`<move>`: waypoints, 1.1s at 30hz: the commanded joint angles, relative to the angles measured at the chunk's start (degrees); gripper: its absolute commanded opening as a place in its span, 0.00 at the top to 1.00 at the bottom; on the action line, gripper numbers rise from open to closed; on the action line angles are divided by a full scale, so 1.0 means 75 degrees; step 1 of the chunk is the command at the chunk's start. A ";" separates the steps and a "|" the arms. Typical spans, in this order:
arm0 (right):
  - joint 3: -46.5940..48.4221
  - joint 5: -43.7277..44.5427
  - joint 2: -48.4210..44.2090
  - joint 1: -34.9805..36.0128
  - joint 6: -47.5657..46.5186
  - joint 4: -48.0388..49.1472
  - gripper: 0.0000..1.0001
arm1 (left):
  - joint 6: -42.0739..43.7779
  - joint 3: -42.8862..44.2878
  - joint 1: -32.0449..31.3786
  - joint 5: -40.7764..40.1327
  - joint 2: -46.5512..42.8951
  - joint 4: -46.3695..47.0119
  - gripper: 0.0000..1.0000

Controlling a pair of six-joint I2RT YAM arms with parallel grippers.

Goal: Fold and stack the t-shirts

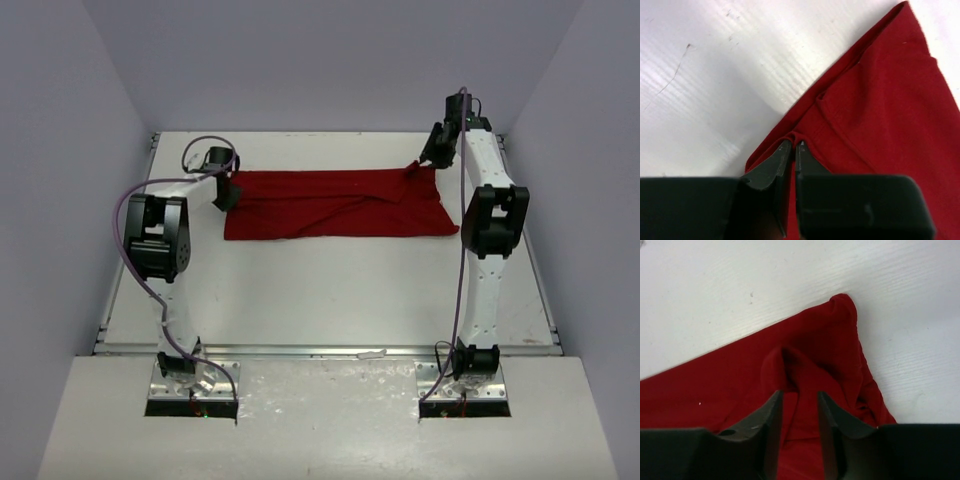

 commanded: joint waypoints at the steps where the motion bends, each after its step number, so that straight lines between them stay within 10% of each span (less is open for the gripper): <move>1: 0.0230 -0.0371 -0.0040 -0.0009 -0.0088 0.0469 0.63 | 0.0285 0.0650 0.0137 0.0062 0.0094 0.0170 0.94; 6: 0.0559 -0.0650 -0.0062 0.0003 0.0041 0.0479 0.49 | 0.0344 0.1378 0.0137 -0.0008 0.0364 -0.0357 0.77; 9: 0.0267 -0.1096 -0.0367 0.0038 0.0345 0.0748 0.43 | 0.0216 0.1169 0.0137 -0.0137 0.0142 -0.0428 0.01; 21: -0.3760 -0.1096 -0.1949 0.0647 0.1236 0.1648 0.42 | 0.0005 -0.2142 -0.0507 -0.0910 -0.2693 0.0050 0.00; 33: -0.3862 -0.1203 -0.1740 0.0964 0.1659 0.1935 0.52 | 0.0496 -0.3531 -0.0507 -0.0500 -0.2976 0.0849 0.00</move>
